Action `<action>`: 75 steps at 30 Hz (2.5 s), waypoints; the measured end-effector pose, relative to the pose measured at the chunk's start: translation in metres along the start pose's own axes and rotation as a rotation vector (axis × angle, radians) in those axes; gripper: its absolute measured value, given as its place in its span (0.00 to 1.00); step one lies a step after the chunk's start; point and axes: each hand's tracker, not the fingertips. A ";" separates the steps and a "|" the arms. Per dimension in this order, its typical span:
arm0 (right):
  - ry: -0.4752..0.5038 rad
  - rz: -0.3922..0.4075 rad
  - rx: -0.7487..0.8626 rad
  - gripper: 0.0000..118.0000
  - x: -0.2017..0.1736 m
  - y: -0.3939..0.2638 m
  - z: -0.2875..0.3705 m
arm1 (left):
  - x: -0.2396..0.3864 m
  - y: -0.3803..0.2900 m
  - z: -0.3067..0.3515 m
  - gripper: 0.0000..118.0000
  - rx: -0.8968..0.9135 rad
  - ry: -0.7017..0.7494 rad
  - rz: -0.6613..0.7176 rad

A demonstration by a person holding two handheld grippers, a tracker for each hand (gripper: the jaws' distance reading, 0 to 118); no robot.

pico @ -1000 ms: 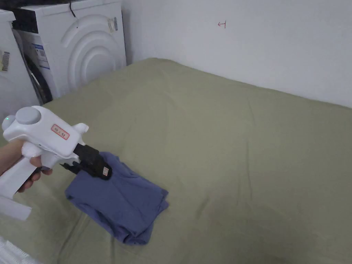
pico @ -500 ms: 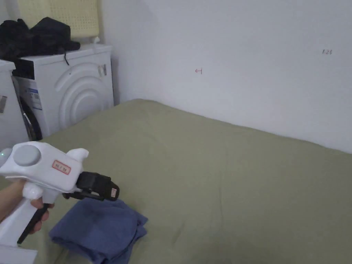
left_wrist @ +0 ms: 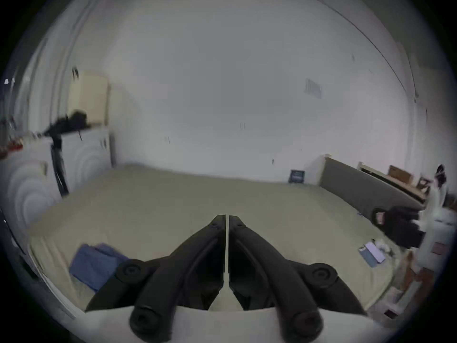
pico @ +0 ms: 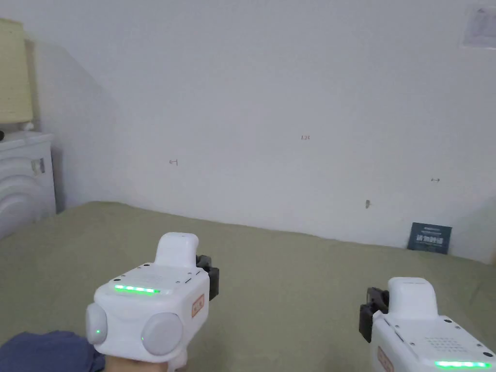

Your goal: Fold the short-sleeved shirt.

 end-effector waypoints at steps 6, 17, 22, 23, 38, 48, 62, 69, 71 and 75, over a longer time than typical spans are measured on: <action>-0.035 0.026 0.057 0.00 0.007 0.014 0.022 | 0.030 0.010 0.009 0.03 0.068 0.070 -0.066; -0.054 -0.004 0.063 0.00 0.021 0.017 0.026 | 0.036 0.017 0.023 0.03 0.099 0.060 -0.105; -0.053 -0.017 0.067 0.00 0.022 0.019 0.025 | 0.039 0.016 0.023 0.03 0.102 0.054 -0.100; -0.052 -0.017 0.069 0.00 0.022 0.019 0.025 | 0.040 0.017 0.022 0.03 0.103 0.057 -0.104; -0.076 -0.043 0.072 1.00 0.029 0.024 0.024 | 0.041 0.017 0.021 1.00 0.116 0.071 -0.108; -0.052 -0.067 0.074 1.00 0.029 0.029 0.025 | 0.044 0.022 0.028 1.00 0.116 0.066 -0.090; -0.083 0.003 0.061 1.00 0.018 0.043 0.034 | 0.040 0.027 0.033 1.00 0.113 0.069 -0.088; -0.095 -0.031 0.043 1.00 0.021 0.041 0.032 | 0.039 0.027 0.034 1.00 0.106 0.080 -0.093; -0.115 -0.002 0.037 1.00 0.019 0.039 0.031 | 0.039 0.026 0.035 1.00 0.101 0.084 -0.101; -0.080 0.005 0.040 1.00 0.017 0.041 0.032 | 0.037 0.026 0.034 1.00 0.089 0.090 -0.098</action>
